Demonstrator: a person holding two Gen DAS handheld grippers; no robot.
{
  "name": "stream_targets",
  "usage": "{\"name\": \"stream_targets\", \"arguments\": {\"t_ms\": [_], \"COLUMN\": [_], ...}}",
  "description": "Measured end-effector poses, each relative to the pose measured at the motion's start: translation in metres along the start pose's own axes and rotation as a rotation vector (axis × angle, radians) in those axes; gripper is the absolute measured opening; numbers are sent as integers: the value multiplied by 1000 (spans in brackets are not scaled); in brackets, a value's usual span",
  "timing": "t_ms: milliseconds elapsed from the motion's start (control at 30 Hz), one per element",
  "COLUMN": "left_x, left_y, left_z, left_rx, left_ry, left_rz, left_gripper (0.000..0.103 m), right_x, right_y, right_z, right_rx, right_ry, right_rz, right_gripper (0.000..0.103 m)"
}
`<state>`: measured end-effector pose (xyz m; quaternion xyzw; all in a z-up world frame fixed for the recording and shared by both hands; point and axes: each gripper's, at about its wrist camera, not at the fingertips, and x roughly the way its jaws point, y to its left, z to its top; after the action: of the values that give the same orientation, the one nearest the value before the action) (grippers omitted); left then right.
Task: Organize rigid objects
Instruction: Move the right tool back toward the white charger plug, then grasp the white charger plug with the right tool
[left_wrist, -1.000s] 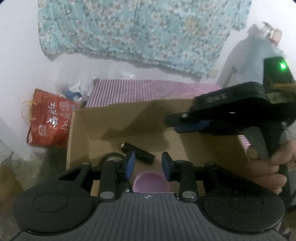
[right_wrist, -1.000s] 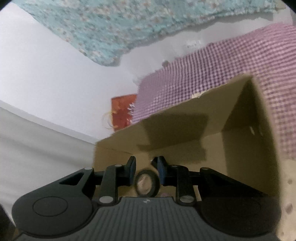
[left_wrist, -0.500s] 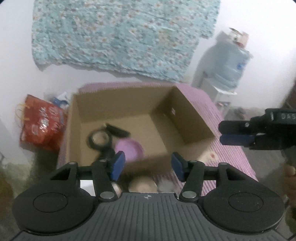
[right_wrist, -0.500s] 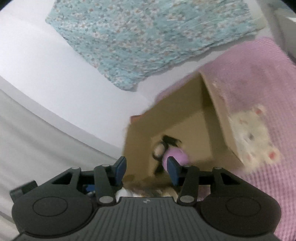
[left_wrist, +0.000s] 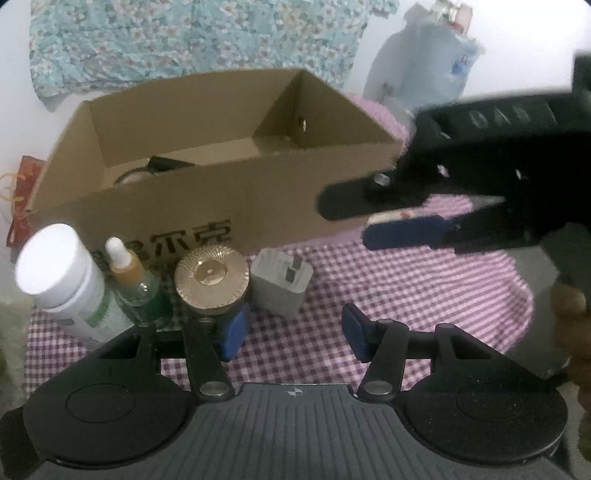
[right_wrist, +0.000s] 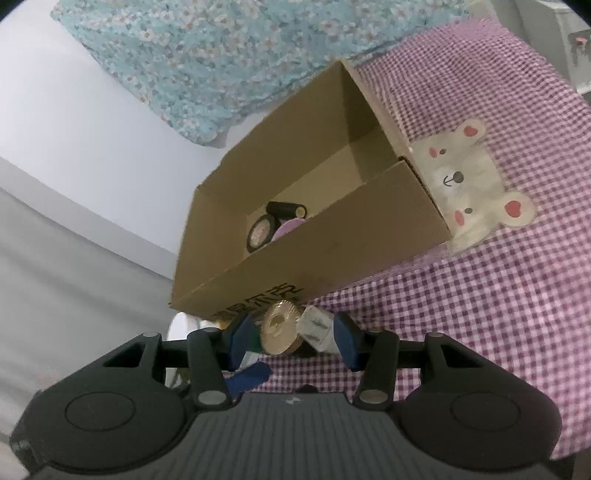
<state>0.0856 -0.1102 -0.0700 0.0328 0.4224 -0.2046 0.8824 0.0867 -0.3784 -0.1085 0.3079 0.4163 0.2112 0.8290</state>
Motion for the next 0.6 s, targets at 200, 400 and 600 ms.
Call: {"name": "stream_targets", "arguments": {"t_ms": [200, 400, 600], "left_x": [23, 36, 38], "left_y": [7, 19, 23], "left_z": [0, 1, 4], "left_rx": [-19, -59, -79], "left_ry": [45, 66, 65], "left_rz": [-15, -23, -55], "left_gripper": [47, 42, 39], "right_x": [30, 59, 68], "right_y": [-11, -18, -21], "right_z": [6, 8, 5], "right_rx": [20, 34, 70], "right_ry": [48, 110, 142], "right_rz": [-13, -11, -7], "right_gripper": [48, 43, 26]}}
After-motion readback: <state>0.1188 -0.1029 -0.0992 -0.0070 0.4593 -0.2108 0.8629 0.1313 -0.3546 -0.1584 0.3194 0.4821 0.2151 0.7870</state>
